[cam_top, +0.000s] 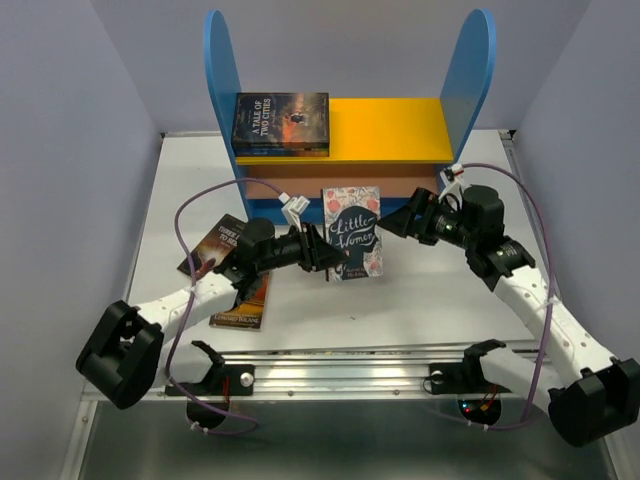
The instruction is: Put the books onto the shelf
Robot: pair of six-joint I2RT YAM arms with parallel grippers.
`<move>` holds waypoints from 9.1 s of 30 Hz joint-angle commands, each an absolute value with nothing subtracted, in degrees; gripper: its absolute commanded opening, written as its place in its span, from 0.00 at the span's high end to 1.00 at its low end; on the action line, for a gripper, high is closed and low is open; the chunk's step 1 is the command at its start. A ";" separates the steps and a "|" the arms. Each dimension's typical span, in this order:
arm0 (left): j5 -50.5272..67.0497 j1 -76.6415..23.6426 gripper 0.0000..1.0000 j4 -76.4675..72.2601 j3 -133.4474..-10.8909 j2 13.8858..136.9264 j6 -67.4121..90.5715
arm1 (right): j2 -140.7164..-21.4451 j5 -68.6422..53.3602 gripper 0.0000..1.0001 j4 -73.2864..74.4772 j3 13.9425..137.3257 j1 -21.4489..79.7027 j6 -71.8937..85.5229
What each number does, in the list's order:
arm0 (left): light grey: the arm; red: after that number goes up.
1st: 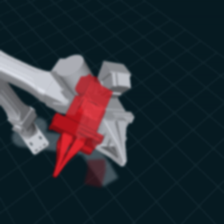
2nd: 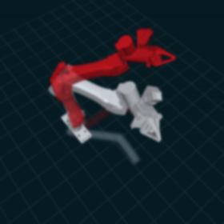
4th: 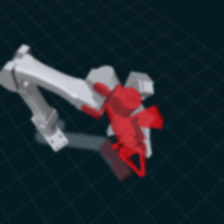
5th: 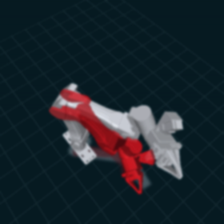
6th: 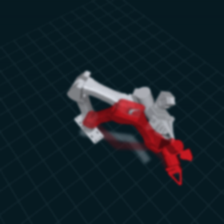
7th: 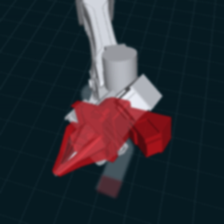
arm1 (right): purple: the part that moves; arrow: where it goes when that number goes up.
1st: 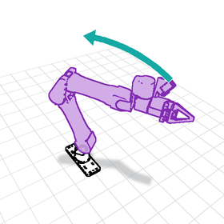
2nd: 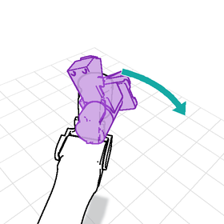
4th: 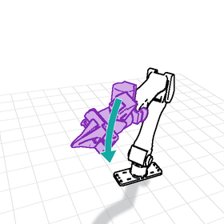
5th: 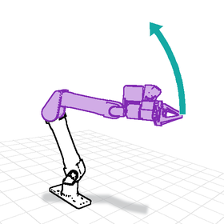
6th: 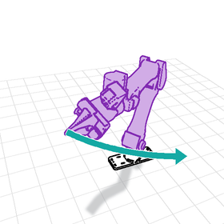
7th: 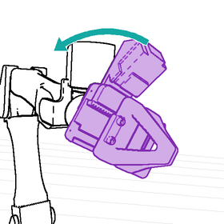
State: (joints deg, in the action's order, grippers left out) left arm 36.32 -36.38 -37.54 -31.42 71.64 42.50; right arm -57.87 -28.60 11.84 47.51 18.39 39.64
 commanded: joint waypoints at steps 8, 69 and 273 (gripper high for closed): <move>24.17 -36.65 1.00 -37.44 -46.57 60.47 35.34 | -52.30 -6.33 0.00 18.02 52.03 18.46 33.14; -51.07 -43.68 0.21 12.48 -92.37 84.20 99.14 | -51.06 -12.21 0.00 17.23 51.15 18.46 34.45; -10.37 3.25 0.01 8.00 -40.52 81.56 51.77 | -129.02 -7.83 0.00 -33.84 78.31 49.22 46.75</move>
State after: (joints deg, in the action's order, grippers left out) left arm -11.97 3.07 8.40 -41.58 80.82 52.56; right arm -126.93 -9.65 -37.36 75.96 49.87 43.99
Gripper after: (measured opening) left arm 0.989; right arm 0.995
